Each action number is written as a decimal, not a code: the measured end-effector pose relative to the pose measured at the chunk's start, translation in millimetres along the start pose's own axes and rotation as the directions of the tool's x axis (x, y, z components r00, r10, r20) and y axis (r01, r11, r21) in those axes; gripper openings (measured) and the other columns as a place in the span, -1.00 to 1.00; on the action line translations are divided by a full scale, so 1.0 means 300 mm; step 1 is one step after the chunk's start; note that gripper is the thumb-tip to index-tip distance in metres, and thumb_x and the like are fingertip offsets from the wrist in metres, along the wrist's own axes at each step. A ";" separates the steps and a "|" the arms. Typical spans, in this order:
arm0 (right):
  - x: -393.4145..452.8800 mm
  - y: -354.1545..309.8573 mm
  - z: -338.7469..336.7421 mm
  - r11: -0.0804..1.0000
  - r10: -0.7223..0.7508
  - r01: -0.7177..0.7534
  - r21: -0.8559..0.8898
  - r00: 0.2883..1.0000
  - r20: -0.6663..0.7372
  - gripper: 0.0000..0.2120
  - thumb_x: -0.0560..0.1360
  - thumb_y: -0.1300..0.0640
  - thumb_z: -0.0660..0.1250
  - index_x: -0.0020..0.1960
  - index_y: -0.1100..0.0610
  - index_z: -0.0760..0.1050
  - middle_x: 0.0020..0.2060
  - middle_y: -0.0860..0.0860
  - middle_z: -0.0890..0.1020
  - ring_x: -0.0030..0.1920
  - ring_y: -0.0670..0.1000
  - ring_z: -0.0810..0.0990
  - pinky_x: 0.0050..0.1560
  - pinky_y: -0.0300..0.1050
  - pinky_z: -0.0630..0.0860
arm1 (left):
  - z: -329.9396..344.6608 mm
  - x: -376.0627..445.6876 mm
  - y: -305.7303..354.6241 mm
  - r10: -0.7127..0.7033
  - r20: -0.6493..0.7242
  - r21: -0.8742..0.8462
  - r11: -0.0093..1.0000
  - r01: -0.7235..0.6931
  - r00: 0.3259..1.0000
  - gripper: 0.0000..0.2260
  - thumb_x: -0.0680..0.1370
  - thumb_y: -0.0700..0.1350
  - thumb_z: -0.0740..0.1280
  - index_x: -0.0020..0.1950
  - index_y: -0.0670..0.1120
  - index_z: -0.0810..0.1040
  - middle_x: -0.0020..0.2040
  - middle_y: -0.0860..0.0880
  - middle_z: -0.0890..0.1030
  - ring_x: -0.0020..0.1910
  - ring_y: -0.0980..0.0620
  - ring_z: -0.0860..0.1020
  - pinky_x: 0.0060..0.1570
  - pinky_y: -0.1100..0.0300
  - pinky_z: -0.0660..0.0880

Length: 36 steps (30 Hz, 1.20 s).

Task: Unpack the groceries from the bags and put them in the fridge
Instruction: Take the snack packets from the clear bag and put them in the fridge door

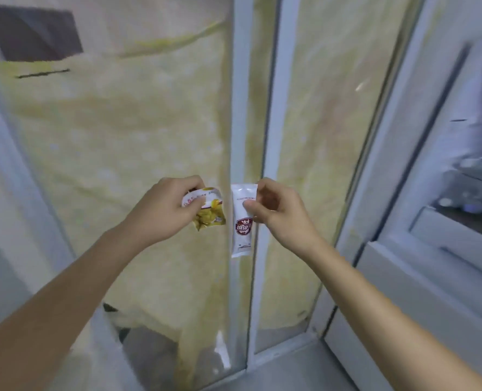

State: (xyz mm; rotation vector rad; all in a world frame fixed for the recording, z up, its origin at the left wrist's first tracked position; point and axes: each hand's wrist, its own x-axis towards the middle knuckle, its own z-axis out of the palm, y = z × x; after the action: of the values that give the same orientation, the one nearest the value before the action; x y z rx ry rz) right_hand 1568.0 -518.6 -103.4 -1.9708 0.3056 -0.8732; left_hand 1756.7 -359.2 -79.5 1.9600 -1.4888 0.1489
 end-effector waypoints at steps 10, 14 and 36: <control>-0.460 0.051 -0.944 0.914 0.094 -0.301 -0.272 0.810 -0.578 -0.95 0.54 0.10 0.41 -0.11 0.01 0.57 -0.24 0.14 0.66 -0.15 0.26 0.65 -0.07 0.35 0.63 | 0.723 0.425 0.833 0.443 0.137 -0.401 0.843 -0.359 0.886 -0.86 0.53 -0.02 0.29 -0.18 -0.05 0.51 -0.34 -0.03 0.53 -0.29 -0.08 0.49 -0.25 -0.03 0.47; -0.626 0.033 -1.156 0.861 0.011 -0.374 -0.345 0.691 -0.723 -0.97 0.57 0.15 0.40 0.00 0.10 0.59 -0.16 0.09 0.70 -0.08 0.20 0.66 -0.01 0.30 0.62 | 0.924 0.460 1.110 0.519 0.182 -0.525 0.769 -0.364 0.835 -0.84 0.57 -0.12 0.34 -0.21 0.00 0.49 -0.33 0.02 0.55 -0.31 0.02 0.51 -0.27 0.09 0.40; -0.881 0.258 -1.354 0.384 0.137 -0.854 -0.352 0.429 -0.893 -0.77 0.63 0.10 0.31 0.28 0.08 0.51 0.09 0.03 0.69 0.09 0.08 0.65 0.06 0.09 0.64 | 1.496 0.457 1.528 0.632 0.314 -0.359 0.770 -0.527 0.709 -0.67 0.59 -0.12 0.37 0.36 -0.03 0.53 0.29 -0.07 0.58 0.26 -0.11 0.49 0.06 -0.07 0.58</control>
State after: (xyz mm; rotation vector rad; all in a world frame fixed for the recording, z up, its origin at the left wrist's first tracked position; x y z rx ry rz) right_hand 1110.3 -686.6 -159.0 -1.8046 2.1550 -1.1323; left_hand 1263.7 -783.6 -165.1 1.2992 -2.2714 -0.1967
